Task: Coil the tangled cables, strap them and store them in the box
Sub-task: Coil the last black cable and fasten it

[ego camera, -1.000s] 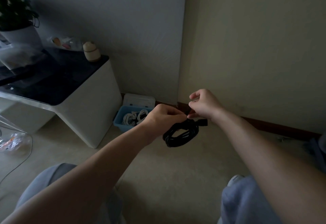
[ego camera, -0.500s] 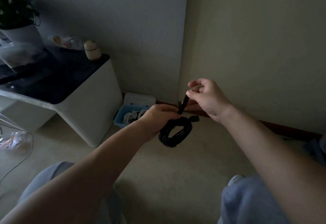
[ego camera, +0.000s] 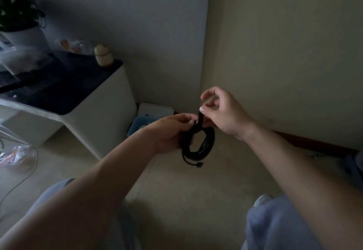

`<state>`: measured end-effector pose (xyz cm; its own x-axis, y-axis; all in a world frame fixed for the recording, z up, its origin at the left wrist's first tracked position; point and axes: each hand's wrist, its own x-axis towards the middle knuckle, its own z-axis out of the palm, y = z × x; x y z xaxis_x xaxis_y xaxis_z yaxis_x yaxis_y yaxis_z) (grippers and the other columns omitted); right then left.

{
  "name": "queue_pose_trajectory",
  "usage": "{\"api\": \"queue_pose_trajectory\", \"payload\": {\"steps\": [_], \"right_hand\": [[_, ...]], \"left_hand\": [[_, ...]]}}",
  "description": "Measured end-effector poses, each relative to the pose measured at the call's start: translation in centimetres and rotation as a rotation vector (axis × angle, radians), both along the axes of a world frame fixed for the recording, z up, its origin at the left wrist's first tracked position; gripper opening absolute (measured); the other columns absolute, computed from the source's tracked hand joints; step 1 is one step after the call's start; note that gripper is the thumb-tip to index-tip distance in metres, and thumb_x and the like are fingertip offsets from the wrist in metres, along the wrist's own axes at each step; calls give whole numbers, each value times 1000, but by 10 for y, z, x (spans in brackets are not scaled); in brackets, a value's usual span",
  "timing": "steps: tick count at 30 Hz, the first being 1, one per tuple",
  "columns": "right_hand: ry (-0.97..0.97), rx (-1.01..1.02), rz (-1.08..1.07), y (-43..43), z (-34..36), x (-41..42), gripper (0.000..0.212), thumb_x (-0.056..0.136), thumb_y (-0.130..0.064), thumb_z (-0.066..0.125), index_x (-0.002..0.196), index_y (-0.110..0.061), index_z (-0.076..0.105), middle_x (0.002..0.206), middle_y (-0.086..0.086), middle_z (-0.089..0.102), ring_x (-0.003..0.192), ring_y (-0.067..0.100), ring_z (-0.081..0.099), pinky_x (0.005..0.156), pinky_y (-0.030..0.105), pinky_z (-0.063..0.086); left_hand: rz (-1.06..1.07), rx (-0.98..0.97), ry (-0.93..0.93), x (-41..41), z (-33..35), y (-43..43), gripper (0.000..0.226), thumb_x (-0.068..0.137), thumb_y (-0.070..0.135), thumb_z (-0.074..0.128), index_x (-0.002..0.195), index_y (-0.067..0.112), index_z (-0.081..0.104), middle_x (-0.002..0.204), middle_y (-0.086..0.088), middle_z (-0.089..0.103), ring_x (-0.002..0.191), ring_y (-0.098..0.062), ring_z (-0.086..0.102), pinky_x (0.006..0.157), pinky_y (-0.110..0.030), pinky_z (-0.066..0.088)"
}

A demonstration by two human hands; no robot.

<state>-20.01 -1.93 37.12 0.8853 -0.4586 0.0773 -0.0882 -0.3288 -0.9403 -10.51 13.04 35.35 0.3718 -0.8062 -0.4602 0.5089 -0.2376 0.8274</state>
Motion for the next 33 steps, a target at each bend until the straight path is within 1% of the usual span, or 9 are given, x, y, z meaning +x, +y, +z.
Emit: {"api": "queue_pose_trajectory", "payload": {"steps": [4,9,13,17,20,24,29,31,33], "right_hand": [[-17,-224,4,1,5,-3,28,94,-13,66,95,-36,50,86,-2,63,71,23,71,69,42,61],[-104,-451,69,9,12,-8,27,93,-12,66,101,-32,50,82,-9,62,61,9,63,58,26,51],[-147,-548,151,22,11,-11,32,91,-13,70,101,-35,49,81,-11,64,68,1,62,58,11,42],[-157,-458,121,27,1,-11,27,89,-12,73,99,-30,56,79,-14,67,79,6,68,67,27,55],[-173,-389,68,21,-4,-10,28,86,-11,77,96,-29,57,78,-19,68,79,4,68,71,21,54],[-134,-322,60,20,-11,-6,31,84,-7,77,92,-30,58,78,-10,69,73,4,67,68,19,52],[-135,-206,-20,26,-18,0,27,80,-9,77,87,-30,61,77,-6,73,70,8,70,65,19,53],[-133,-166,-58,27,-19,2,23,80,-12,78,86,-29,63,75,-7,74,67,5,69,61,14,50],[-130,-150,-68,27,-20,4,23,80,-13,79,86,-28,63,75,-6,74,65,3,68,59,13,48]], "left_hand": [[9,12,17,4,-2,0,24,105,7,43,117,11,64,88,-4,69,69,-14,55,66,-29,47],[-7,81,95,10,-2,-2,27,100,28,56,86,17,76,79,-4,67,68,-15,53,63,-28,48],[52,90,29,15,-3,-3,12,86,23,72,92,13,72,75,-4,60,65,-13,51,60,-27,46],[126,39,4,22,-1,-4,11,97,19,61,94,15,70,66,-1,63,56,-11,55,52,-24,48],[160,-11,23,24,2,-4,13,100,18,57,97,16,69,73,-1,65,53,-9,59,53,-22,48],[191,-32,23,24,3,-8,14,97,19,61,108,14,68,95,-10,62,66,-14,60,61,-26,49],[236,-57,62,22,3,-11,21,97,16,61,117,10,66,118,-19,58,106,-28,51,86,-34,46],[247,-65,73,22,3,-11,23,97,15,61,119,9,65,119,-19,59,108,-29,52,94,-36,46],[240,-62,63,22,4,-9,26,98,15,60,122,7,65,117,-18,61,103,-27,57,86,-34,50]]}}
